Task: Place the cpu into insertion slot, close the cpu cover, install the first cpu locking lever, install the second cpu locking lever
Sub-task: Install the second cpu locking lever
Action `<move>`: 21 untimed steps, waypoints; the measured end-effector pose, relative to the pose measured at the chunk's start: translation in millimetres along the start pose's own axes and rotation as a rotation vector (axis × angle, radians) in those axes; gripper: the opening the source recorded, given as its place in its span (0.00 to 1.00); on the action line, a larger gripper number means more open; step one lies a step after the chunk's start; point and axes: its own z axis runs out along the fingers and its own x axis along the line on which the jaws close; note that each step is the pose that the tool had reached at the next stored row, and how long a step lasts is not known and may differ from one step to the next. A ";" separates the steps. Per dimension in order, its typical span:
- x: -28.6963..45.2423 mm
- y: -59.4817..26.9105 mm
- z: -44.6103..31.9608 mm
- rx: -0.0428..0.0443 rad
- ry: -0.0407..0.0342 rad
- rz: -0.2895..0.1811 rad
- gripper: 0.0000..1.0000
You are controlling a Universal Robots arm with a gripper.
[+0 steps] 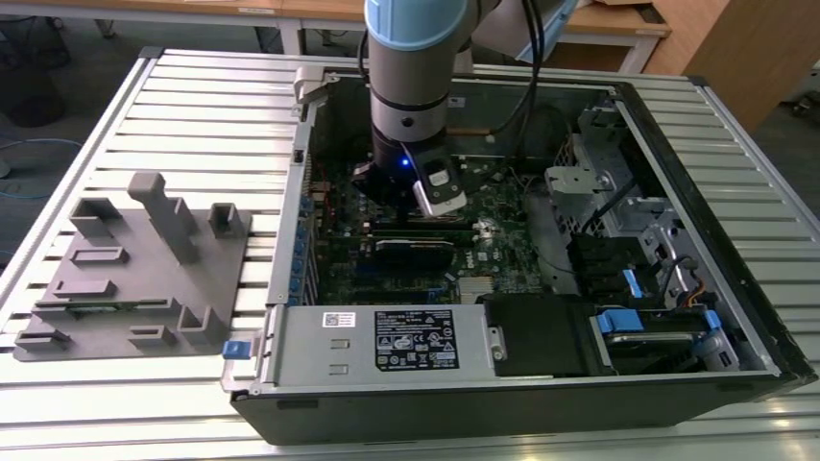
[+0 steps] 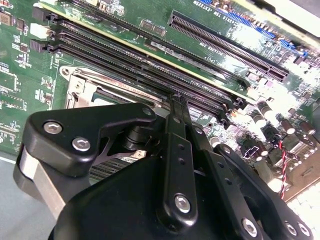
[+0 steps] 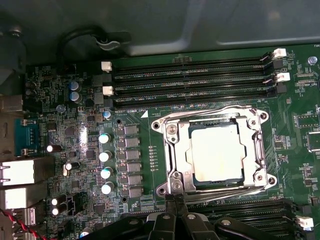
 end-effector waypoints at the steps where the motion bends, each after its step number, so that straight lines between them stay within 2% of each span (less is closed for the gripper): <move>1: 0.1 0.0 0.0 0.0000 0.0000 0.000 0.11; 10: 1.1 -0.1 0.2 0.0001 -0.0001 0.000 0.11; 21: 5.7 -0.6 0.1 -0.0005 0.0001 0.000 0.11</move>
